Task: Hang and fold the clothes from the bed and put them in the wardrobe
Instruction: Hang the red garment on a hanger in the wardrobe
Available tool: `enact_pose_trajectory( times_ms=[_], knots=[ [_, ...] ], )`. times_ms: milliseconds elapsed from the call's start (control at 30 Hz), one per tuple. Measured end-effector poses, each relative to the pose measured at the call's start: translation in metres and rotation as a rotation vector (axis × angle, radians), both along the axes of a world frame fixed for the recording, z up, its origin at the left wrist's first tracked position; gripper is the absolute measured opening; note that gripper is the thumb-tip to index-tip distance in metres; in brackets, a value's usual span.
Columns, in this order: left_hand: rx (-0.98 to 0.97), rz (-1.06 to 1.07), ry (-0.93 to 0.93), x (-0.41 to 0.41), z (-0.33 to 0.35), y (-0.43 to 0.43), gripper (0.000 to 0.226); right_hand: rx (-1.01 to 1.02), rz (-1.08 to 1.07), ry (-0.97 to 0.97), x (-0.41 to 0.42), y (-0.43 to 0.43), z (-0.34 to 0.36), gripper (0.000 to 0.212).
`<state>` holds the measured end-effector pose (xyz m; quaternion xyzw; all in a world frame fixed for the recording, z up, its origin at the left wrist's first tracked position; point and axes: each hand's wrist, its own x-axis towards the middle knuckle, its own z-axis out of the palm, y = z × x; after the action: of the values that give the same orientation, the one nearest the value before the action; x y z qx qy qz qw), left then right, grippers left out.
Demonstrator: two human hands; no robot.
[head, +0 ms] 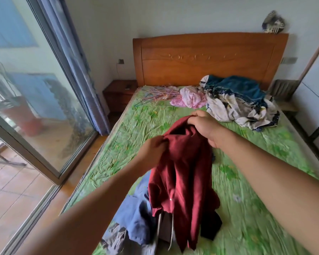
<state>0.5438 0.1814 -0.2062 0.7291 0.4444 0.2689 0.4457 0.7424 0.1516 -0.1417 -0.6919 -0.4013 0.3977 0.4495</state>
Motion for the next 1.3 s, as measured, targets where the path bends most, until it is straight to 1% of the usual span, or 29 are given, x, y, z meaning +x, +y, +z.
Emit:
enact_pose_trajectory(
  times_ms=[33, 100, 200, 233, 267, 300, 367, 400, 433, 533, 600, 667, 767, 833, 900, 967, 1033, 1100, 1133, 1167, 1200, 1233, 1267, 1300],
  knots=[
    [-0.008, 0.064, -0.031, -0.002, 0.004, 0.006, 0.016, -0.02, 0.027, -0.108, 0.005, -0.003, -0.002, 0.028],
    [0.011, 0.155, -0.106, 0.0, 0.024, 0.013, 0.024, -0.049, 0.164, -0.31, 0.008, -0.012, -0.004, 0.039],
    [0.074, 0.219, -0.178, 0.004, 0.052, 0.023, 0.024, -0.037, 0.384, -0.722, -0.001, -0.023, -0.008, 0.076],
    [0.068, 0.24, -0.229, 0.005, 0.059, 0.028, 0.024, -0.026, 0.417, -0.842, -0.004, -0.025, -0.013, 0.084],
    [0.048, 0.266, -0.292, 0.004, 0.067, 0.031, 0.024, -0.018, 0.429, -0.927, -0.005, -0.026, -0.019, 0.083],
    [0.028, 0.29, -0.353, 0.002, 0.074, 0.036, 0.025, -0.008, 0.423, -0.993, -0.005, -0.028, -0.027, 0.074],
    [-0.013, 0.333, -0.478, -0.005, 0.09, 0.042, 0.026, 0.029, 0.352, -1.094, 0.001, -0.03, -0.042, 0.045],
    [-0.034, 0.341, -0.543, -0.009, 0.098, 0.044, 0.026, 0.027, 0.303, -1.12, 0.005, -0.03, -0.048, 0.034],
    [-0.047, 0.346, -0.605, -0.013, 0.105, 0.048, 0.026, 0.0, 0.266, -1.125, 0.011, -0.03, -0.055, 0.028],
    [-0.026, 0.383, -0.73, -0.03, 0.119, 0.059, 0.027, -0.104, 0.182, -1.072, 0.03, -0.031, -0.07, 0.02],
    [-0.003, 0.435, -0.744, -0.043, 0.122, 0.067, 0.023, -0.132, 0.095, -0.976, 0.041, -0.031, -0.073, 0.018],
    [-0.008, 0.468, -0.716, -0.056, 0.122, 0.073, 0.018, -0.108, 0.008, -0.841, 0.046, -0.032, -0.071, 0.018],
    [-0.032, 0.518, -0.63, -0.07, 0.113, 0.082, 0.022, -0.04, -0.087, -0.636, 0.048, -0.026, -0.062, 0.021],
    [0.021, 0.555, -0.534, -0.078, 0.102, 0.088, 0.022, 0.009, -0.135, -0.524, 0.044, -0.02, -0.057, 0.018],
    [0.107, 0.587, -0.386, -0.082, 0.092, 0.092, 0.015, 0.053, -0.173, -0.467, 0.037, -0.015, -0.049, 0.015],
    [0.151, 0.608, -0.244, -0.084, 0.081, 0.095, 0.011, 0.078, -0.189, -0.454, 0.027, -0.007, -0.037, 0.024],
    [0.165, 0.573, -0.148, -0.081, 0.068, 0.09, 0.008, 0.098, -0.171, -0.438, 0.014, 0.0, -0.022, 0.028],
    [0.285, 0.493, 0.034, -0.074, 0.054, 0.079, 0.016, 0.102, -0.162, -0.34, -0.001, 0.008, -0.007, 0.025],
    [0.338, 0.417, 0.11, -0.068, 0.046, 0.071, 0.014, 0.111, -0.156, -0.259, -0.007, 0.01, 0.002, 0.026],
    [0.328, 0.278, 0.154, -0.061, 0.039, 0.06, 0.005, 0.125, -0.153, -0.167, -0.013, 0.017, 0.009, 0.027],
    [0.235, 0.084, 0.175, -0.052, 0.034, 0.045, 0.006, 0.135, -0.15, -0.072, -0.017, 0.022, 0.017, 0.027],
    [0.083, -0.129, 0.189, -0.043, 0.028, 0.029, 0.008, 0.138, -0.15, 0.025, -0.02, 0.028, 0.024, 0.024],
    [-0.06, -0.332, 0.223, -0.033, 0.025, 0.012, 0.003, 0.134, -0.162, 0.11, -0.022, 0.032, 0.032, 0.019],
    [-0.14, -0.476, 0.276, -0.023, 0.022, -0.003, 0.011, 0.13, -0.182, 0.189, -0.024, 0.036, 0.038, 0.016]
  ],
)
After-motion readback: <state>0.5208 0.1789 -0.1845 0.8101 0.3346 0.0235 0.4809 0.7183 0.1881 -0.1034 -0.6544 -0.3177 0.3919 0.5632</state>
